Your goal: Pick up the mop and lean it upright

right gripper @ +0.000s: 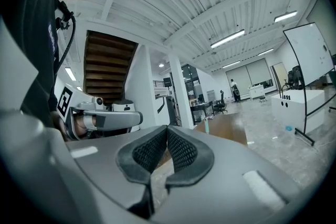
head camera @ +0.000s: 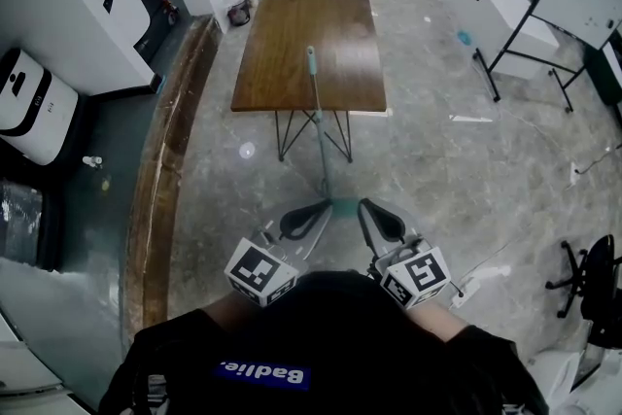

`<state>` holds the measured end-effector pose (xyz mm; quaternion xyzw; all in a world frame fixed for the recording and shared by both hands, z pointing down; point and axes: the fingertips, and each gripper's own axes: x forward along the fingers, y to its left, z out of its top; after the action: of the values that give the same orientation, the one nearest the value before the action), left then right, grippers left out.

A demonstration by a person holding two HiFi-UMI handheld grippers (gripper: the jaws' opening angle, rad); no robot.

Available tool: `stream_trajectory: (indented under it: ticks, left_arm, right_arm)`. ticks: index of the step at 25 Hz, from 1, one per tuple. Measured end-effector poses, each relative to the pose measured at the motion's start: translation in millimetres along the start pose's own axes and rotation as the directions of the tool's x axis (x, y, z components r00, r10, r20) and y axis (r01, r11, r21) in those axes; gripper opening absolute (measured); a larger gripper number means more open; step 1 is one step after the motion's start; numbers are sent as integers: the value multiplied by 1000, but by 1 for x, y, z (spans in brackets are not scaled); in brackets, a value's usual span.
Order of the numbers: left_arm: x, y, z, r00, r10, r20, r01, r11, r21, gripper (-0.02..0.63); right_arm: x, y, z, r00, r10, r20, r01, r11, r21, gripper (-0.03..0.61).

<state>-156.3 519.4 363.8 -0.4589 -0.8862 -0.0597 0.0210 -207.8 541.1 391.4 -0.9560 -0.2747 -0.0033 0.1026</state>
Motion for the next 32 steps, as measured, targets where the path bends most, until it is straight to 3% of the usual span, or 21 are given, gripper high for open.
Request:
stream_trajectory:
  ticks: [15,22,32]
  left_arm:
    - [23,-26,-14,993,112,-20,-112,994,3,18]
    - [5,5,-13,985,169,-29,-171,984,-52,18]
    - [-15,82,-9,992,129,8,-128,987,-94,18]
  right_arm:
    - [-17,-40,-11,998,69,9,-69,995,69,20]
    - [16,-25,-21,993,114,-36,-112,992,63,25]
    - [85,-7,-17,995,64,-79,-62,998,19,31]
